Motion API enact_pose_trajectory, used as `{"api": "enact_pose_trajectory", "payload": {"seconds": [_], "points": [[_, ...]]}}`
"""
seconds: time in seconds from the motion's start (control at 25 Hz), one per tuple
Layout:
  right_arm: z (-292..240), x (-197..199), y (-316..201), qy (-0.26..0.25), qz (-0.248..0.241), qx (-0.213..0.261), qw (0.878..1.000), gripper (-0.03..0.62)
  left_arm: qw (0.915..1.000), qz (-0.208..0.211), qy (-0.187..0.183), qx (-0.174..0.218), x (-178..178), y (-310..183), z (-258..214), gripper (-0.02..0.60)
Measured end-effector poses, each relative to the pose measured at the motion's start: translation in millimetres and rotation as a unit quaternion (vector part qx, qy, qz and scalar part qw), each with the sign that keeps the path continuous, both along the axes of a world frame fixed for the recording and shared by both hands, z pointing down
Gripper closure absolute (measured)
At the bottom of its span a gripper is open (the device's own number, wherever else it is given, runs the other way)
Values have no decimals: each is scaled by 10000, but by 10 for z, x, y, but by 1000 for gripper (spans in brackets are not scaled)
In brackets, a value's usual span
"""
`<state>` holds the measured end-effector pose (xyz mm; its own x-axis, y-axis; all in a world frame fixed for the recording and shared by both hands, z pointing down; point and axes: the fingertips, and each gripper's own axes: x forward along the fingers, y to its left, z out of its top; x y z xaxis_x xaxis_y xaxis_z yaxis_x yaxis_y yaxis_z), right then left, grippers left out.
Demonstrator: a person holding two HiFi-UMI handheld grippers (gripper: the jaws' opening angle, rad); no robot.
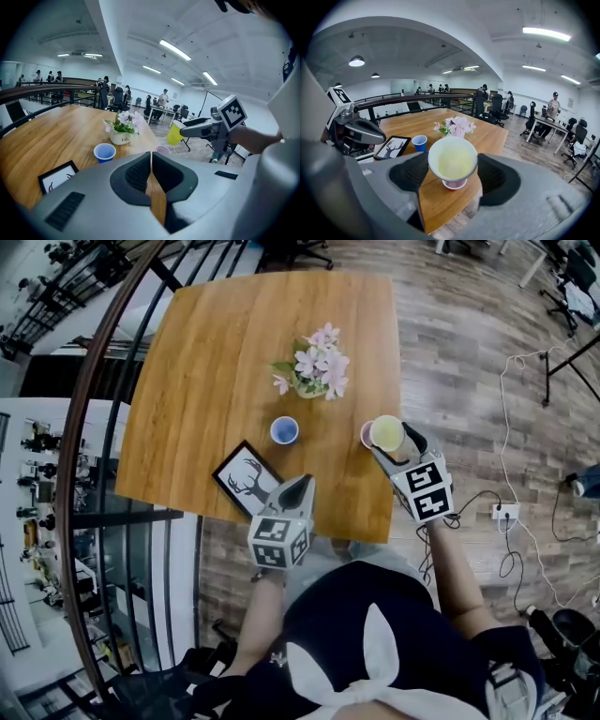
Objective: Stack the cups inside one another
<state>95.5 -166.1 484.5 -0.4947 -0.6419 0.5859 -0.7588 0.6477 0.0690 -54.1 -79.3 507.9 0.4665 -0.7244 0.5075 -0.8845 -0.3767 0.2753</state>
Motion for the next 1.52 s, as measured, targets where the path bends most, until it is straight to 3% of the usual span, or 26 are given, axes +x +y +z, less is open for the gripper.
{"api": "enact_pose_trajectory", "payload": {"seconds": [0.48, 1.52], "points": [[247, -23, -95, 88, 469, -368, 9982, 269, 9997, 243, -60, 10, -351, -208, -86, 555], [920, -111, -296, 230, 708, -899, 9932, 267, 9988, 388, -176, -244, -715, -441, 43, 555]]}}
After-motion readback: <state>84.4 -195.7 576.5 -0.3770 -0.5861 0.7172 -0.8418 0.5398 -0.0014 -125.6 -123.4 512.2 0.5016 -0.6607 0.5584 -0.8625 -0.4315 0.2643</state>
